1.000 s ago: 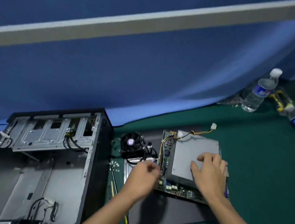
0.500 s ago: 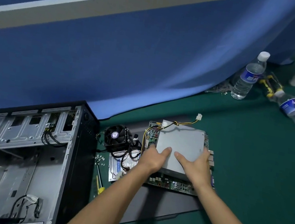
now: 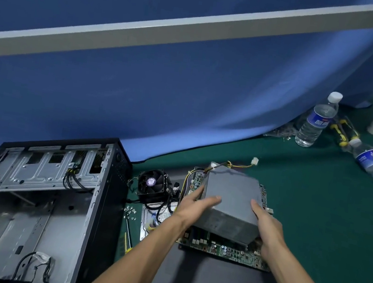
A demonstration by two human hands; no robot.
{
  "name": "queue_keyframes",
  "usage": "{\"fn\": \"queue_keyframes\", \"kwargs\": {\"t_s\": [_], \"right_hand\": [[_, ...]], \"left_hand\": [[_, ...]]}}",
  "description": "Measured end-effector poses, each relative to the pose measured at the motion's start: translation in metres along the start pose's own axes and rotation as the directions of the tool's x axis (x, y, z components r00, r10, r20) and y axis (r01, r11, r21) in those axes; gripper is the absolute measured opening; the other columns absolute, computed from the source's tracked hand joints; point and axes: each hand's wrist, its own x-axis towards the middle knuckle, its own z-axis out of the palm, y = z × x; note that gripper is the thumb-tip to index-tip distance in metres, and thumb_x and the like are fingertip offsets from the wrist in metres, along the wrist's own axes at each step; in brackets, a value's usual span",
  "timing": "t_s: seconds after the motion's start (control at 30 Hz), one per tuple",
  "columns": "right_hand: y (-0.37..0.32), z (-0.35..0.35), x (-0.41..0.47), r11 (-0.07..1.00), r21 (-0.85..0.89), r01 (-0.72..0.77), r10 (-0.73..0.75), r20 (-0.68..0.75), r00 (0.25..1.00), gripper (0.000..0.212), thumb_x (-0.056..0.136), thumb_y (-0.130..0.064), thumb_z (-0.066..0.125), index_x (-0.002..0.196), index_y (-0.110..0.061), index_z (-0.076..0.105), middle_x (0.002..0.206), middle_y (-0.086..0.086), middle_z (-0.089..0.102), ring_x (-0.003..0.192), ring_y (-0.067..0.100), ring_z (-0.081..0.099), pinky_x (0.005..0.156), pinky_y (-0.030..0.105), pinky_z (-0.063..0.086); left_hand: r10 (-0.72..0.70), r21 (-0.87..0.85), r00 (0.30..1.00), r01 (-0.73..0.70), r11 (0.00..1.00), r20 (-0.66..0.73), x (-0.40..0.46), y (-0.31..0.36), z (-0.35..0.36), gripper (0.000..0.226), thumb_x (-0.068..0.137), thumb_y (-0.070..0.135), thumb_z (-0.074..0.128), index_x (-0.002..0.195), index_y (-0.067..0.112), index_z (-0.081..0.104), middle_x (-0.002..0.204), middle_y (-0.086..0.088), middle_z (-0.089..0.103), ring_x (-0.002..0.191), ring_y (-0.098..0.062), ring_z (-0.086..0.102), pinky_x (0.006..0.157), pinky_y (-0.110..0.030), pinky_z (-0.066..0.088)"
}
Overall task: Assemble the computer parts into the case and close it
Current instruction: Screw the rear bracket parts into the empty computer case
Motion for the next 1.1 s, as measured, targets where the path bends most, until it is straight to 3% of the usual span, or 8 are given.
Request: {"fn": "queue_keyframes", "kwargs": {"t_s": [0.1,0.23,0.47,0.63,0.83,0.93,1.0,1.1], "right_hand": [[-0.006,0.003,-0.008,1.000,0.001,0.012,-0.012,0.060,0.998,0.022,0.087,-0.037,0.065,0.095,-0.017,0.064,0.094,0.006,0.069,0.079,0.021,0.063,0.063,0.032,0.047],[-0.019,0.015,-0.023,0.996,0.085,-0.023,0.004,0.219,0.976,0.035,0.087,-0.044,0.062,0.107,-0.017,0.064,0.100,0.009,0.072,0.091,0.029,0.068,0.075,0.039,0.055],[-0.072,0.072,-0.065,0.903,0.416,-0.113,-0.058,0.376,0.925,0.046,0.081,-0.058,0.059,0.098,-0.017,0.072,0.084,0.012,0.074,0.065,0.028,0.069,0.056,0.036,0.054],[-0.097,0.114,-0.104,0.859,0.482,-0.173,-0.077,0.455,0.887,0.049,0.082,-0.061,0.055,0.101,-0.018,0.070,0.079,0.010,0.073,0.067,0.028,0.067,0.060,0.035,0.051],[-0.109,0.173,-0.167,0.873,0.430,-0.231,-0.049,0.547,0.836,0.044,0.079,-0.056,0.062,0.099,-0.017,0.068,0.080,0.012,0.074,0.069,0.031,0.069,0.063,0.040,0.055],[-0.114,0.191,-0.193,0.937,0.293,-0.190,-0.022,0.593,0.805,0.045,0.075,-0.045,0.071,0.104,-0.011,0.062,0.097,0.015,0.070,0.085,0.036,0.066,0.069,0.050,0.054],[-0.116,0.195,-0.207,0.987,0.150,-0.065,-0.048,0.646,0.762,0.049,0.074,-0.040,0.075,0.111,-0.011,0.058,0.103,0.018,0.066,0.085,0.039,0.068,0.067,0.051,0.056],[-0.113,0.195,-0.228,0.940,-0.212,0.267,-0.034,0.720,0.693,0.079,0.060,-0.061,0.075,0.123,-0.018,0.052,0.105,0.025,0.068,0.086,0.040,0.070,0.060,0.037,0.057]], "left_hand": [[0.062,-0.038,0.988,-0.069,0.997,-0.144,-0.013,0.020,0.003,0.077,0.074,0.038,0.071,0.143,0.030,0.038,0.137,-0.005,0.049,0.104,-0.015,0.056,0.100,-0.043,0.044],[0.192,0.201,0.937,-0.137,0.970,-0.290,-0.042,0.062,-0.010,0.082,0.050,0.047,0.066,0.130,0.040,0.052,0.131,-0.002,0.045,0.106,-0.018,0.052,0.096,-0.034,0.043],[0.454,0.479,0.836,-0.277,0.833,-0.307,-0.113,0.129,-0.045,0.070,0.046,0.042,0.067,0.114,0.041,0.055,0.105,0.002,0.031,0.105,-0.027,0.049,0.080,-0.032,0.044],[0.488,0.364,0.783,-0.357,0.860,-0.385,-0.151,0.152,-0.084,0.069,0.046,0.042,0.066,0.112,0.028,0.055,0.122,0.000,0.040,0.113,-0.024,0.048,0.091,-0.040,0.048],[0.494,0.145,0.604,-0.532,0.834,-0.625,-0.176,0.119,-0.128,0.104,0.061,0.041,0.080,0.143,0.036,0.015,0.134,-0.006,0.030,0.118,-0.026,0.043,0.101,-0.040,0.037],[0.354,0.014,0.647,-0.468,0.883,-0.675,-0.181,0.100,-0.163,0.113,0.059,0.043,0.077,0.145,0.040,0.004,0.134,-0.012,0.034,0.115,-0.034,0.046,0.099,-0.043,0.038],[0.236,-0.256,0.741,-0.484,0.836,-0.629,-0.189,0.094,-0.204,0.103,0.062,0.037,0.078,0.144,0.028,0.016,0.126,-0.013,0.048,0.107,-0.033,0.054,0.092,-0.048,0.046],[0.111,-0.469,0.878,-0.351,0.810,-0.465,-0.204,0.080,-0.261,0.076,0.070,0.034,0.072,0.135,0.015,0.038,0.117,-0.016,0.059,0.097,-0.035,0.062,0.070,-0.046,0.054]]}}
